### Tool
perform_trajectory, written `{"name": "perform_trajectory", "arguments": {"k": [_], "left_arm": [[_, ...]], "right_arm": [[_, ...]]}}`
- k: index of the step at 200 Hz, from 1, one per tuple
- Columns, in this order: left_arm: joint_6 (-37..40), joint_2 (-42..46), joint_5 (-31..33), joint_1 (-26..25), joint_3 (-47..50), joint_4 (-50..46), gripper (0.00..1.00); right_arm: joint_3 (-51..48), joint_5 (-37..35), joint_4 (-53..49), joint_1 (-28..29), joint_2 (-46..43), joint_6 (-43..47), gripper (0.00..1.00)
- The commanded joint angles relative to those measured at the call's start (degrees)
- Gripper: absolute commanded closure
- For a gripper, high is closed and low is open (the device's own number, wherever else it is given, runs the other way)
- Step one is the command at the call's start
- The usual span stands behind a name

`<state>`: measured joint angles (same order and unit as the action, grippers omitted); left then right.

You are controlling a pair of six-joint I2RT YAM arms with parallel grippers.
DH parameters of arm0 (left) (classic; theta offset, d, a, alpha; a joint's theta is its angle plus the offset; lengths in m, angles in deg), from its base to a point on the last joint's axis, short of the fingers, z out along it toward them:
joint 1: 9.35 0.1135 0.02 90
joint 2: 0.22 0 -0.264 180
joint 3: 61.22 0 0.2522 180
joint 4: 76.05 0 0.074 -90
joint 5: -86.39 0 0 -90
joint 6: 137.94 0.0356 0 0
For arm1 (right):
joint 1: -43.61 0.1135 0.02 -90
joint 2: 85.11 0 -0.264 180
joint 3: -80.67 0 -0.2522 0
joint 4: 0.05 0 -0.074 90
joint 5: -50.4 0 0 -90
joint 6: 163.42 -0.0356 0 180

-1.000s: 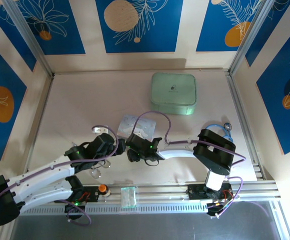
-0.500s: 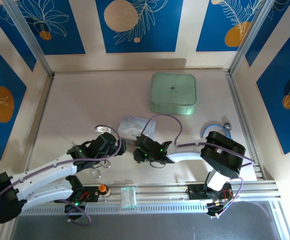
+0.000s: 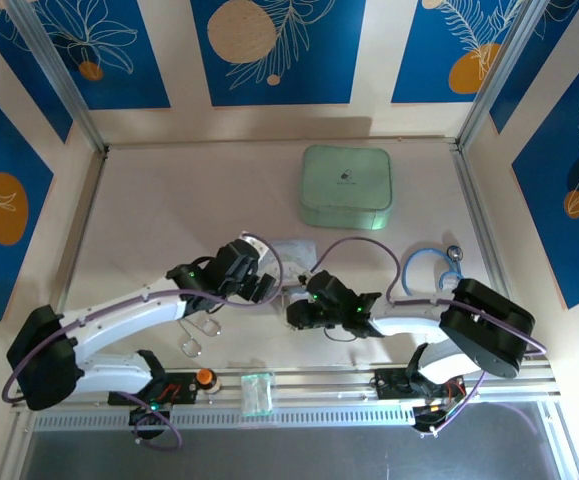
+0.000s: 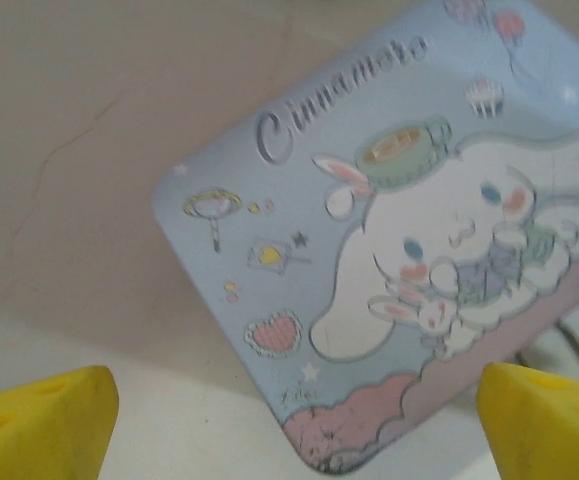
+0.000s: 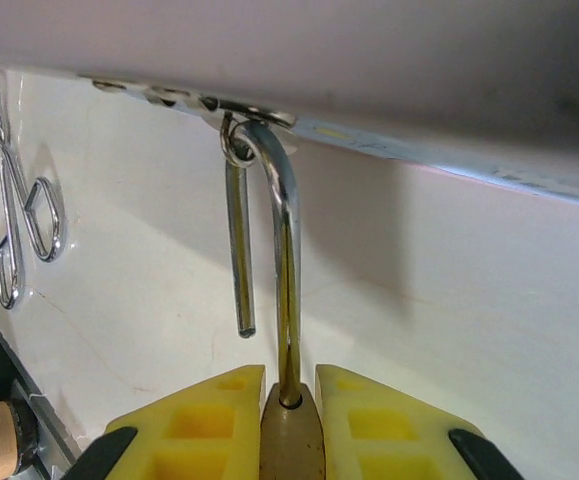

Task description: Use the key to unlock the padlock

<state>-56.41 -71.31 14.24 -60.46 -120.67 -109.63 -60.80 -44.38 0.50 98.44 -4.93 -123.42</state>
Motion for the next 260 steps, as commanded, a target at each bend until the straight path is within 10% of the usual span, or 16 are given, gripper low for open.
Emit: {"name": "perform_trajectory", "arguments": {"k": [1,87,175,260], "left_arm": [[12.7,-2.0,-7.8,0.0,-1.9,0.3,0.13],[26.1,-16.3,-9.2,-2.7,-7.9,2.4,0.15],[22.9,-23.7,-7.4,-8.7,-8.8,-1.5,0.49],[14.4,-19.2,-14.6,-10.7,-10.9,-5.3,0.55]], "right_arm": [[-3.7,2.9,-6.7,-2.4,0.5,-4.3,0.84],[-5.9,5.8,-8.5,-7.6,-3.3,-1.8,0.84],[-10.7,2.5,-6.9,-10.3,-4.5,-11.9,0.85],[-12.0,1.8,-8.7,-11.9,-7.9,-12.6,0.86]]}}
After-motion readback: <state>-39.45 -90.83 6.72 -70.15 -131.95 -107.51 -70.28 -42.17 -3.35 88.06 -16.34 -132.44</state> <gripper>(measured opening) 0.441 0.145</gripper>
